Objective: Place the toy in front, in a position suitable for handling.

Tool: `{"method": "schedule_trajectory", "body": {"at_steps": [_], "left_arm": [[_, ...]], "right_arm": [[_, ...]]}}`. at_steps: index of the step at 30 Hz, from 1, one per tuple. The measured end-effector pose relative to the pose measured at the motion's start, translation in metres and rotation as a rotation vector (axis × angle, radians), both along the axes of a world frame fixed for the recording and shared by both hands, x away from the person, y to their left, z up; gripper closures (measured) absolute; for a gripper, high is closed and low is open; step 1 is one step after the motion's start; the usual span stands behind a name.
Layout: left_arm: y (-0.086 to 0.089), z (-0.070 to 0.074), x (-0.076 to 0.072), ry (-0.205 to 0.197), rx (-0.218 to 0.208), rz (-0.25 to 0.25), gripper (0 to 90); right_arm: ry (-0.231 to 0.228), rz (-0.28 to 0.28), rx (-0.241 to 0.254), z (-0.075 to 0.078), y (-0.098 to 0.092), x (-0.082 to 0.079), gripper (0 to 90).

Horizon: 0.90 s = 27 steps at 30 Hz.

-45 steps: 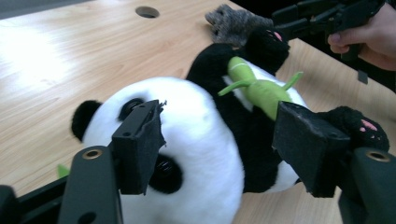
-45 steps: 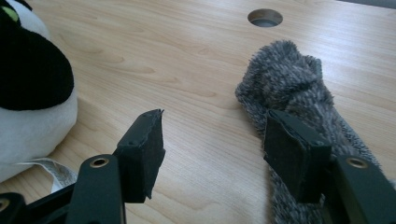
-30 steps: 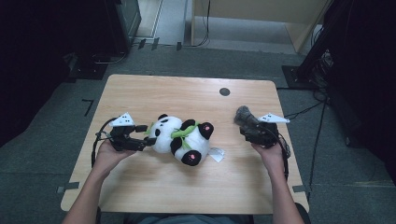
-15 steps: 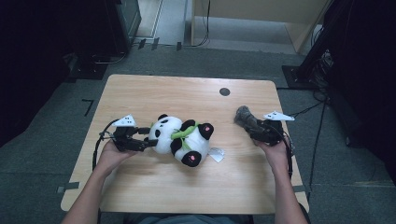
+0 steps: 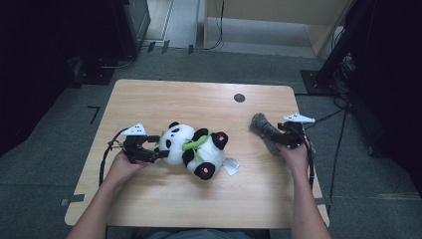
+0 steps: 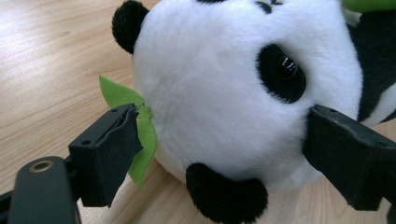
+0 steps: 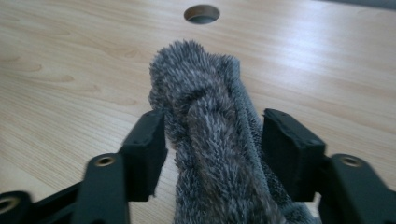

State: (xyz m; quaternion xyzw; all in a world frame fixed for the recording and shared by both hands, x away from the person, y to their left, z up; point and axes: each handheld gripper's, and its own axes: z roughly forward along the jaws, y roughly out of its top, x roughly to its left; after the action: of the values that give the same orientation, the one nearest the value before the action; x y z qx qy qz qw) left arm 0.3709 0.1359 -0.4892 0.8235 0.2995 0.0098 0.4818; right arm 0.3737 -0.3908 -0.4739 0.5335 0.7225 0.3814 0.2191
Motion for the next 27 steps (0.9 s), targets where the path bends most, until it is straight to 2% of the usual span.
{"method": "schedule_trajectory", "body": {"at_steps": [7,12,13,16,19,22,24,27], "left_arm": [[-0.001,-0.005,0.002,0.025,-0.013,-0.035,13.2],[-0.002,-0.005,0.002,0.033,-0.02,-0.05,15.7],[-0.002,-0.005,0.002,0.039,-0.028,-0.058,17.7],[-0.002,-0.003,0.0,0.035,-0.025,-0.065,34.8],[-0.003,-0.001,-0.002,0.034,-0.006,-0.052,41.2],[-0.004,0.001,-0.003,0.034,0.003,-0.041,48.4],[-0.006,0.002,-0.007,0.016,0.01,-0.015,53.0],[-0.007,0.003,-0.008,0.034,0.007,0.006,58.2]], "right_arm": [[0.103,0.045,0.002,-0.018,-0.001,0.016,47.0],[0.134,0.057,0.017,-0.023,-0.001,0.021,51.9],[0.137,0.055,0.022,-0.023,-0.002,0.022,53.7],[0.145,0.052,0.028,-0.024,-0.004,0.023,62.2],[0.148,0.048,0.014,-0.025,-0.004,0.023,70.5],[0.151,0.045,0.01,-0.024,-0.004,0.023,72.9],[0.149,0.048,0.003,-0.021,-0.002,0.022,74.3],[0.141,0.044,0.019,-0.016,-0.002,0.022,74.5]]}}
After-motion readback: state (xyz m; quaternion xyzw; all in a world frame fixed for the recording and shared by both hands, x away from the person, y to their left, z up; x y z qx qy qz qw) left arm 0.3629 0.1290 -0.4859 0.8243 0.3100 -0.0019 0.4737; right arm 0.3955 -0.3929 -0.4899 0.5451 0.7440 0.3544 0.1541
